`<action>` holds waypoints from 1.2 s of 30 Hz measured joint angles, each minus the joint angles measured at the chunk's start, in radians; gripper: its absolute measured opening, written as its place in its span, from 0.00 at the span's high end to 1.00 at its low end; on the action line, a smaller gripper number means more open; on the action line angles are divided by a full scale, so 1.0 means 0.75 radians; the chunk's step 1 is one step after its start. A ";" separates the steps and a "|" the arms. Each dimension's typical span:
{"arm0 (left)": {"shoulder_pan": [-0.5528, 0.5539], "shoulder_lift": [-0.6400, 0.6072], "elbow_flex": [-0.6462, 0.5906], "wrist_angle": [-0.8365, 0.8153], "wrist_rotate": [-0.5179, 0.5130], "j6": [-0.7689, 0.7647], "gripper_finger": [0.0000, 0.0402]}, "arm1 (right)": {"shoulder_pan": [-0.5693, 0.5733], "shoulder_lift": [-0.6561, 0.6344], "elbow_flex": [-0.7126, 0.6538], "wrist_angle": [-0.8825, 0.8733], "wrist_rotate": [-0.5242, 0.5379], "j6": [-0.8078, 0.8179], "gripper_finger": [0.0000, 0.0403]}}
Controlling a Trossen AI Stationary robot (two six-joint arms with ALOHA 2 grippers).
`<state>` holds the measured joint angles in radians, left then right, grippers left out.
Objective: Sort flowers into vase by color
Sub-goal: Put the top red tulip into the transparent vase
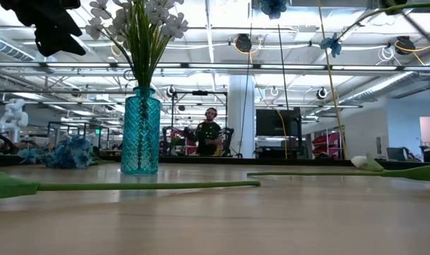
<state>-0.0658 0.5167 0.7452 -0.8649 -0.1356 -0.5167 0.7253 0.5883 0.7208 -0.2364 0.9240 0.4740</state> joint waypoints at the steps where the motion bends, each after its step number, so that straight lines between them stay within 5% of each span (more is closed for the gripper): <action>1: 0.000 0.000 0.000 0.000 0.000 0.000 0.44 | 0.060 0.011 0.000 0.012 0.056 -0.001 1.00; 10: 0.000 0.000 0.000 0.000 -0.001 0.001 0.44 | 0.568 0.177 0.000 0.267 0.584 -0.087 1.00; 15: 0.000 0.000 0.000 0.000 -0.001 0.002 0.44 | 0.802 0.342 0.000 0.728 0.849 -0.353 1.00; 21: 0.000 0.000 0.000 0.000 -0.031 0.009 0.44 | 0.912 0.555 0.075 1.189 0.864 -0.698 1.00; 29: 0.000 0.000 0.000 0.000 -0.061 0.034 0.44 | 0.945 0.740 0.226 1.158 0.863 -0.740 1.00; 36: 0.000 0.000 0.000 0.001 -0.062 0.035 0.44 | 0.828 0.835 0.229 1.091 0.862 -0.753 1.00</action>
<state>-0.0657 0.5167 0.7452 -0.8642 -0.1818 -0.4903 1.3459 1.2147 0.8925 0.5820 1.5707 -0.0910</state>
